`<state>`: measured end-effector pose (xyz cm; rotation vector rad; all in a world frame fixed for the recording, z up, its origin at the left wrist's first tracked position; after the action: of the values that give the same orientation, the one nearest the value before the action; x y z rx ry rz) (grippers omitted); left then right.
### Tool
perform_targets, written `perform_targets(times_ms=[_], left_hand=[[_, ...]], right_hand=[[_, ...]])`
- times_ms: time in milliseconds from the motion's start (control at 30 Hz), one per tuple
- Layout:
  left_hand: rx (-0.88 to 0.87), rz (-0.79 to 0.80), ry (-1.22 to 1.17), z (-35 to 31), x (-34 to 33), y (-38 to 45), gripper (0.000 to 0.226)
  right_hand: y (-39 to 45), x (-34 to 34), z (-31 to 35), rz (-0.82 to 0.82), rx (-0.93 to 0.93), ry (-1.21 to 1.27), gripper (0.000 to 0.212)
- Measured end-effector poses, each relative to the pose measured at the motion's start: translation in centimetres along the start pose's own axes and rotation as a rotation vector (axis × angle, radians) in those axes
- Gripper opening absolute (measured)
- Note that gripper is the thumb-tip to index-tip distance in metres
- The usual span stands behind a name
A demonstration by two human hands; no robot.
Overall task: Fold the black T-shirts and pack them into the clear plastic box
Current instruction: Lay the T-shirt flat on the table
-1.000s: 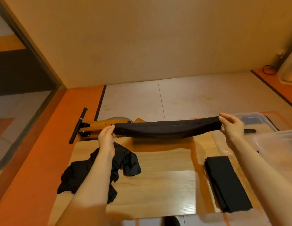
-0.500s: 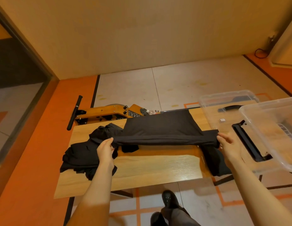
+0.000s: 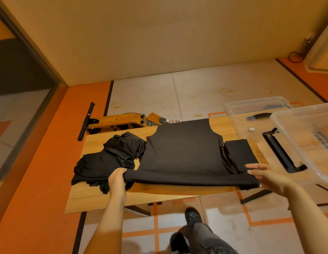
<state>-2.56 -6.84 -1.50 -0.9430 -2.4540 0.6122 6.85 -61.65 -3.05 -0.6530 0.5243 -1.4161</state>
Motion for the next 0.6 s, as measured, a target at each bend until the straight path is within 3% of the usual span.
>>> perform_targets(times_ms=[233, 467, 600], left_hand=[[-0.247, 0.086, 0.24, -4.8, -4.2, 1.4, 0.013], [-0.279, 0.054, 0.346, -9.1, -8.7, 5.0, 0.018], [-0.265, 0.041, 0.359, -11.1, -11.4, 7.7, 0.016]], right_hand=[[3.4, 0.1, 5.3, -0.225, 0.265, 0.188, 0.039], [8.4, -0.3, 8.5, -0.328, 0.319, 0.276, 0.034], [11.9, -0.3, 10.0, -0.367, 0.295, 0.304, 0.016]])
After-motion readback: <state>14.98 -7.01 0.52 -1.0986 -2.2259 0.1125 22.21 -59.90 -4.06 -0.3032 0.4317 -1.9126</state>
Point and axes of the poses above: each hand's wrist, its own y-axis towards the middle knuckle, its own x-axis out of the back of the hand, z = x × y, the point moved 10 cm from there along y, towards the middle knuckle, and after that the axes turned 11 degrees about y, right-handed, at the moved point
